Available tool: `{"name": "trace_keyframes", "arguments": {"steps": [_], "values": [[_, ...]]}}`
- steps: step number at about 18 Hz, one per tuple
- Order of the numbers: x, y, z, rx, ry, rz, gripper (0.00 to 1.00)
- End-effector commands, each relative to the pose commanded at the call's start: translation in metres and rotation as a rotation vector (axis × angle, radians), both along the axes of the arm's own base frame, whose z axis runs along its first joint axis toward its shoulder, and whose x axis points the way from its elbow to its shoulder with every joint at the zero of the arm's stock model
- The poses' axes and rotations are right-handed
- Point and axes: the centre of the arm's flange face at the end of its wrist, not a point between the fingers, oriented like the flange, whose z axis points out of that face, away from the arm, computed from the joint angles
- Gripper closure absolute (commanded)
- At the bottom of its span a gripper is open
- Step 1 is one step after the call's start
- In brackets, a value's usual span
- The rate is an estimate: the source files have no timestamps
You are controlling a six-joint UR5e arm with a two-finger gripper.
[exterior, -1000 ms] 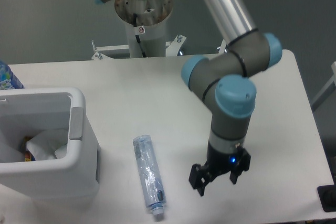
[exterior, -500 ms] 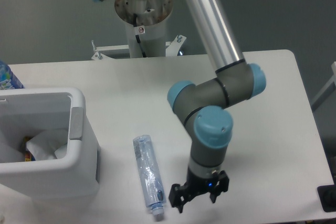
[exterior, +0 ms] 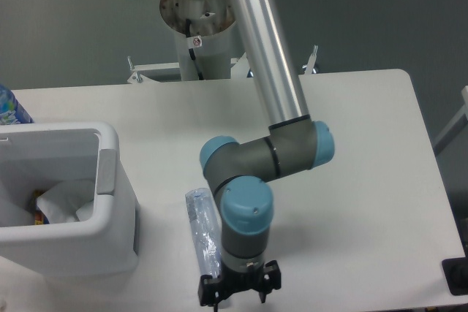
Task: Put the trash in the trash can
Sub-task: 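Align the gripper above the bottle's cap end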
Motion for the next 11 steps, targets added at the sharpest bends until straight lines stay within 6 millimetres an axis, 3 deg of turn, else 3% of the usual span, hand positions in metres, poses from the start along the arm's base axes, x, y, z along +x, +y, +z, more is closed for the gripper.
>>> {"name": "trace_keyframes", "arguments": {"steps": [9,11], "values": [[0.014,0.009,-0.023,-0.051,0.025,-0.012,0.00],[0.014,0.007,-0.024,-0.064,0.036,-0.008,0.08]]}}
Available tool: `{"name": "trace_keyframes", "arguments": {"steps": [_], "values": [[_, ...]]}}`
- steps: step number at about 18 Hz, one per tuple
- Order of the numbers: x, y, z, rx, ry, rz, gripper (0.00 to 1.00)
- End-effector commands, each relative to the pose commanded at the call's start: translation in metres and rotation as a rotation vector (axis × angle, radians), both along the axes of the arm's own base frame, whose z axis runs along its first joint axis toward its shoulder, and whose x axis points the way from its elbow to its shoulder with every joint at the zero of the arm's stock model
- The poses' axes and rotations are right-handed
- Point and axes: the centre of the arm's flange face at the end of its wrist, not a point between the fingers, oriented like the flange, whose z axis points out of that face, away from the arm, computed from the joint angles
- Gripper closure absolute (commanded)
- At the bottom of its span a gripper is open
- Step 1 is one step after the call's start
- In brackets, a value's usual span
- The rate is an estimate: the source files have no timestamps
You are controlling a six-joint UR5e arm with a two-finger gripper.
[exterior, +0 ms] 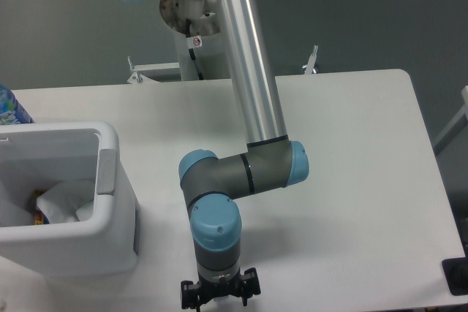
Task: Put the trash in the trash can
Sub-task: 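Align the gripper above the bottle's cap end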
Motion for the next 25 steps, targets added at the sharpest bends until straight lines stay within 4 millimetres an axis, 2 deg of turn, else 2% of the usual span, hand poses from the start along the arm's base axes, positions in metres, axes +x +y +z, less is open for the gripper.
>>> {"name": "trace_keyframes", "arguments": {"steps": [6,9,12,15,22,23,25], "values": [[0.001,-0.003,0.001,-0.015,0.012,0.005,0.38],[0.004,-0.005,-0.001,-0.022,0.011,0.003,0.42],[0.005,-0.006,-0.002,-0.026,0.010,0.004,0.51],[0.006,-0.005,-0.001,-0.023,0.012,0.002,0.65],[0.005,-0.007,0.007,-0.018,0.017,0.006,0.76],[0.006,-0.007,0.006,-0.019,0.016,0.006,0.80],[0.006,-0.007,0.013,-0.011,0.021,0.004,0.84]]}}
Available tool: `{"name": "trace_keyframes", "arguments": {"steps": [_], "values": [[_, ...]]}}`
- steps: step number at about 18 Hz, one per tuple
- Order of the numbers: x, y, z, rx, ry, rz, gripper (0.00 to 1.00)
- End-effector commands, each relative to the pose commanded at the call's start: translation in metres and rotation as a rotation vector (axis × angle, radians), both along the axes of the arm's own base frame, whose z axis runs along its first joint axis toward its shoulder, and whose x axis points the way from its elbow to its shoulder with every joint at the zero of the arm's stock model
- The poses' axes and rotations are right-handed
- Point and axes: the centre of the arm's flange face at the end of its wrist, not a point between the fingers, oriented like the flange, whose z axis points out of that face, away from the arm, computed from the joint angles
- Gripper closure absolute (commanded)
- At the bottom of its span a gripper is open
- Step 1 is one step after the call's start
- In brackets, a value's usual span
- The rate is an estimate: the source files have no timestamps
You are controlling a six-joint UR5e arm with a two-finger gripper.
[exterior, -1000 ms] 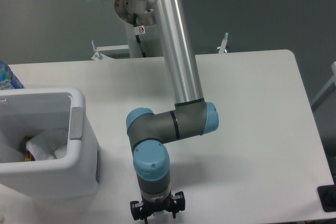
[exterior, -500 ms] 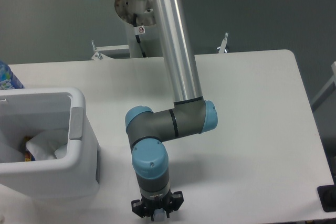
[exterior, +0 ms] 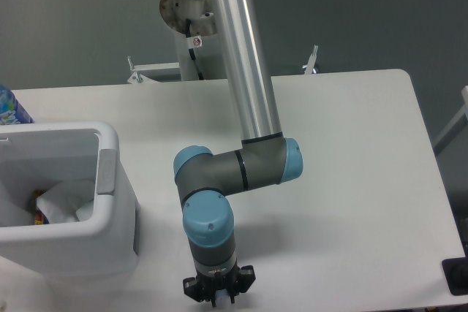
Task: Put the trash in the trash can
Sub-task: 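Align the gripper above the bottle's cap end, then close the gripper on the clear water bottle and lift it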
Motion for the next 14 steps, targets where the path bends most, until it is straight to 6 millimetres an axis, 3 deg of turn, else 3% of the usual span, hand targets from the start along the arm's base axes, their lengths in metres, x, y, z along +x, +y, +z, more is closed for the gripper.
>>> {"name": "trace_keyframes", "arguments": {"steps": [3,6,9,12,14], "values": [[-0.005,-0.003,0.009,0.008,0.009,0.000,0.83],[-0.027,-0.017,0.035,0.037,0.030,0.027,0.84],[-0.062,-0.042,0.090,0.099,0.080,0.086,0.83],[-0.084,-0.053,0.160,0.258,0.112,0.163,0.83],[-0.098,-0.057,0.194,0.346,0.134,0.223,0.83]]}}
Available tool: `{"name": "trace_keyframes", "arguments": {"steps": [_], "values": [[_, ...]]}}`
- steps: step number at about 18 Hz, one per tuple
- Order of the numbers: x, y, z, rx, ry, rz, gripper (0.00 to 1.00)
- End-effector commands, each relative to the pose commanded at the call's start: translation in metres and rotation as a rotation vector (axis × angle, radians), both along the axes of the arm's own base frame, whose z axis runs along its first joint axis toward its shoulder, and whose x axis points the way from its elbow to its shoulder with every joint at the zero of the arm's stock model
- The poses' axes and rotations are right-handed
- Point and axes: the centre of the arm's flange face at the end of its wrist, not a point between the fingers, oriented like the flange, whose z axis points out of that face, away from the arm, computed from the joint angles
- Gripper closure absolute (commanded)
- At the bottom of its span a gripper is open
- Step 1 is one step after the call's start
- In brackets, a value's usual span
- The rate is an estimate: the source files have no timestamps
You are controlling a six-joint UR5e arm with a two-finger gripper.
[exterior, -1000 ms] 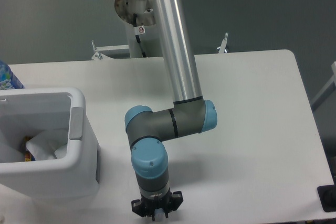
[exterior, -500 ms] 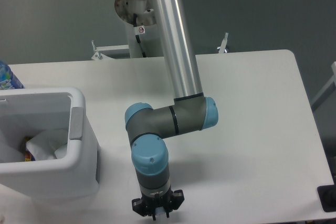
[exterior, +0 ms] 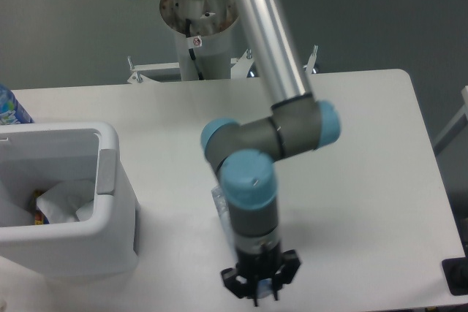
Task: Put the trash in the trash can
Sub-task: 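Close the gripper on the clear water bottle and lift it, then carry the bottle over the white bin and lower it inside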
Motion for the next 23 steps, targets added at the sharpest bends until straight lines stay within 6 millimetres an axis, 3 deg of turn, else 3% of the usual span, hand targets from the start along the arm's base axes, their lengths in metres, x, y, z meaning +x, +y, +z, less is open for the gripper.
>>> {"name": "trace_keyframes", "arguments": {"steps": [5,9,13,17,23], "values": [[0.005,-0.010,0.082,0.111,0.081,0.037,0.82],[0.027,-0.024,0.138,0.157,0.142,0.023,0.83],[0.056,-0.031,0.178,0.196,0.178,0.002,0.82],[0.113,-0.022,0.212,0.233,0.202,-0.064,0.82],[0.161,-0.010,0.227,0.252,0.209,-0.126,0.82]]}}
